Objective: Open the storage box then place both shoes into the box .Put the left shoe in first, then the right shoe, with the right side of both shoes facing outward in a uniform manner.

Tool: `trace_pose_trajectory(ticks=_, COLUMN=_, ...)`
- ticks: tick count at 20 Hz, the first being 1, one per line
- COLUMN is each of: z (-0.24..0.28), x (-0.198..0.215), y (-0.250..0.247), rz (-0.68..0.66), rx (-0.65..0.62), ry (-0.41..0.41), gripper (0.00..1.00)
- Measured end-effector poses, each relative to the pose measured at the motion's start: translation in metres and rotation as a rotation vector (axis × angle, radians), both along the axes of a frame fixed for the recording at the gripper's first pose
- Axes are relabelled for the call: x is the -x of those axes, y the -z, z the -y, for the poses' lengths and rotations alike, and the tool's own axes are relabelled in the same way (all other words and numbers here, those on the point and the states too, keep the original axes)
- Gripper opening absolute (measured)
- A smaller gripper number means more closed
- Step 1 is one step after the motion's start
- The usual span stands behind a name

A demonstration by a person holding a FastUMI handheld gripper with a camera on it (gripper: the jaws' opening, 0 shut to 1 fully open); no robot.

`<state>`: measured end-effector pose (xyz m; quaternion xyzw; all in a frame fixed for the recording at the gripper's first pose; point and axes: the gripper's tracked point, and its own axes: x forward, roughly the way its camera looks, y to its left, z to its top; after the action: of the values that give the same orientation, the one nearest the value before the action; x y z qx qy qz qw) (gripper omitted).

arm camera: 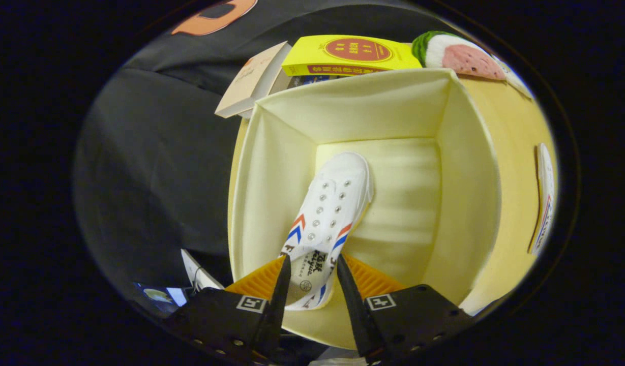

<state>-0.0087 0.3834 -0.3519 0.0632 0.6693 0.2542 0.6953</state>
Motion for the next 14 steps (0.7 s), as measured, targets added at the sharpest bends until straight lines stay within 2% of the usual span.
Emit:
trace_pose_trajectory(ticks=3, z=0.017, x=0.006, y=-0.024, rz=0.026, rx=-0.005, ry=-0.065, gripper=0.77)
trace_pose_trajectory(ticks=5, z=0.035, x=0.011, y=-0.041, rz=0.033, rx=-0.008, ry=-0.099, gripper=0.82)
trace_pose_trajectory(ticks=6, z=0.044, x=0.012, y=-0.044, rz=0.038, rx=-0.007, ry=-0.111, gripper=0.96)
trace_pose_trajectory(ticks=9, z=0.089, x=0.004, y=-0.061, rz=0.092, rx=0.011, ry=-0.141, gripper=0.95)
trace_pose_trajectory(ticks=14, z=0.186, x=-0.030, y=-0.065, rz=0.160, rx=0.058, ry=-0.107, gripper=0.95)
